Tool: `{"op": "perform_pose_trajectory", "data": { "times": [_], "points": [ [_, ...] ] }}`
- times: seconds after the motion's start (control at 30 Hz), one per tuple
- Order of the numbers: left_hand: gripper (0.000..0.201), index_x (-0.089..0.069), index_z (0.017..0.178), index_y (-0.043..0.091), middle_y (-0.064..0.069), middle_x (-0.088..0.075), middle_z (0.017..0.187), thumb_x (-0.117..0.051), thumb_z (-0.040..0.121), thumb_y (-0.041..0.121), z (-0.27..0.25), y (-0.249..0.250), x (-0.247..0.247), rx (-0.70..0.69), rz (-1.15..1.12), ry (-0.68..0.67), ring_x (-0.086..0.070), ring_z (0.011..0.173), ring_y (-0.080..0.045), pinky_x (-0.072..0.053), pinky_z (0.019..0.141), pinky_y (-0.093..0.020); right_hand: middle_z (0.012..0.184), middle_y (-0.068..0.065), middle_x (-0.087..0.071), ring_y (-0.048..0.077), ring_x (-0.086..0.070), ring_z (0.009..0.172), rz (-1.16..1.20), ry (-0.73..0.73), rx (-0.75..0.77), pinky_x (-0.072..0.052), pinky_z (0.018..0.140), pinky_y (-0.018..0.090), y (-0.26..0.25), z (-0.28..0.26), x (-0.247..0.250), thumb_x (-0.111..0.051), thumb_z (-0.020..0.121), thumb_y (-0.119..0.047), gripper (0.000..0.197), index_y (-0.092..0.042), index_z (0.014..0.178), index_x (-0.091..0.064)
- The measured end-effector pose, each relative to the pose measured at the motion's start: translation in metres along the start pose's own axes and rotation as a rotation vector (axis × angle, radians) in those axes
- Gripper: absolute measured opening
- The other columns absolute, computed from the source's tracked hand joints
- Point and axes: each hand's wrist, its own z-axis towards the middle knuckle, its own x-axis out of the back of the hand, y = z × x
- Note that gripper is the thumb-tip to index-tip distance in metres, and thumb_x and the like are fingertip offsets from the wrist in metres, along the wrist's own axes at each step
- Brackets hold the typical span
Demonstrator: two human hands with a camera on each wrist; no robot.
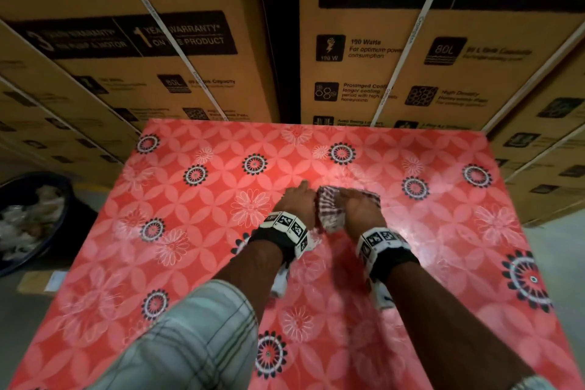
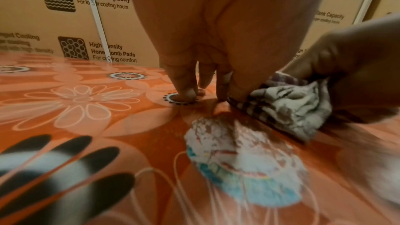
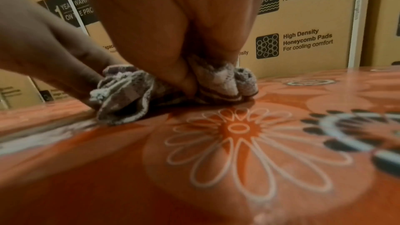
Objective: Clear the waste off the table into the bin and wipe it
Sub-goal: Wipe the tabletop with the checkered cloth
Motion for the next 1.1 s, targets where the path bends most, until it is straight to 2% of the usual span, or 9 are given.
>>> {"op": "perform_pose_trajectory", "data": {
  "times": [0.13,0.3,0.4,0.5,0.6,0.67,0.87,1.0,1.1],
  "points": [
    [0.049,-0.04,0.138,0.004,-0.015,-0.042,0.144,-0.046,0.097,0.028,0.012,0.007,0.004,-0.02,0.17,0.068,-0.036,0.129,-0.032,-0.029,0.112,-0.041,0.146,0.009,-0.041,0.026,-0.038,0.134,0.012,-0.001,0.034,-0.03,0.111,0.034,0.01,0.032,0.002,-0.046,0.088,-0.005,0.051,-0.014,0.137,-0.045],
    [0.048,-0.037,0.139,0.008,-0.012,-0.039,0.141,-0.049,0.096,0.025,0.019,0.006,-0.006,0.057,0.123,0.118,-0.038,0.125,-0.031,-0.039,0.102,-0.039,0.145,0.012,-0.04,0.032,-0.041,0.13,0.002,-0.023,-0.011,-0.038,0.107,0.04,0.019,0.088,0.022,-0.044,0.082,0.007,0.06,-0.012,0.139,-0.042],
    [0.045,-0.041,0.136,0.008,-0.013,-0.04,0.138,-0.05,0.095,0.024,0.031,0.003,0.004,0.068,0.092,0.122,-0.04,0.122,-0.032,-0.044,0.095,-0.043,0.136,0.012,-0.051,0.029,-0.052,0.121,-0.018,-0.017,0.003,-0.044,0.101,0.04,0.021,0.091,0.022,-0.044,0.084,0.002,0.052,-0.013,0.133,-0.05],
    [0.043,-0.045,0.134,0.008,-0.015,-0.04,0.14,-0.048,0.094,0.024,0.054,-0.005,0.019,0.078,0.029,0.104,-0.036,0.127,-0.034,-0.042,0.102,-0.048,0.125,0.006,-0.062,0.024,-0.061,0.11,0.017,0.044,0.034,-0.05,0.094,0.037,0.027,0.082,0.013,-0.049,0.08,-0.003,0.046,-0.02,0.12,-0.063],
    [0.064,-0.03,0.147,0.015,-0.012,-0.024,0.156,-0.055,0.092,0.036,0.072,-0.009,0.022,0.067,0.044,0.037,-0.028,0.138,-0.035,-0.037,0.11,-0.05,0.131,0.006,-0.058,0.025,-0.058,0.115,0.022,0.038,0.044,-0.047,0.098,0.037,0.031,0.089,0.015,-0.05,0.079,0.002,0.051,-0.019,0.123,-0.06],
    [0.072,-0.028,0.148,0.018,-0.009,-0.022,0.157,-0.058,0.089,0.047,0.079,-0.011,0.017,0.053,0.152,0.047,-0.029,0.137,-0.034,-0.038,0.108,-0.048,0.13,0.006,-0.057,0.026,-0.059,0.112,-0.029,0.037,0.03,-0.05,0.095,0.038,0.029,0.106,0.024,-0.047,0.08,0.006,0.052,-0.017,0.126,-0.056],
    [0.067,-0.033,0.145,0.022,-0.006,-0.032,0.151,-0.055,0.088,0.053,0.088,-0.009,0.017,0.075,0.172,0.085,-0.032,0.134,-0.031,-0.041,0.104,-0.047,0.134,0.012,-0.052,0.028,-0.052,0.119,-0.018,-0.029,0.007,-0.043,0.099,0.038,0.031,0.157,0.049,-0.049,0.089,-0.003,0.046,-0.01,0.134,-0.044],
    [0.073,-0.036,0.14,0.018,-0.01,-0.038,0.144,-0.056,0.084,0.06,0.096,0.0,0.021,0.12,0.139,0.129,-0.037,0.127,-0.033,-0.042,0.101,-0.046,0.124,0.01,-0.06,0.026,-0.058,0.11,-0.024,0.021,-0.01,-0.048,0.097,0.037,0.03,0.144,0.043,-0.044,0.089,0.002,0.039,-0.009,0.125,-0.054],
    [0.078,-0.038,0.134,0.012,-0.014,-0.041,0.133,-0.058,0.079,0.065,0.104,0.011,0.015,0.143,0.13,0.203,-0.041,0.119,-0.033,-0.041,0.096,-0.041,0.124,0.007,-0.06,0.025,-0.059,0.108,-0.049,0.064,0.032,-0.049,0.093,0.037,0.035,0.145,0.035,-0.046,0.087,-0.001,0.04,-0.015,0.124,-0.054]
  ]
}}
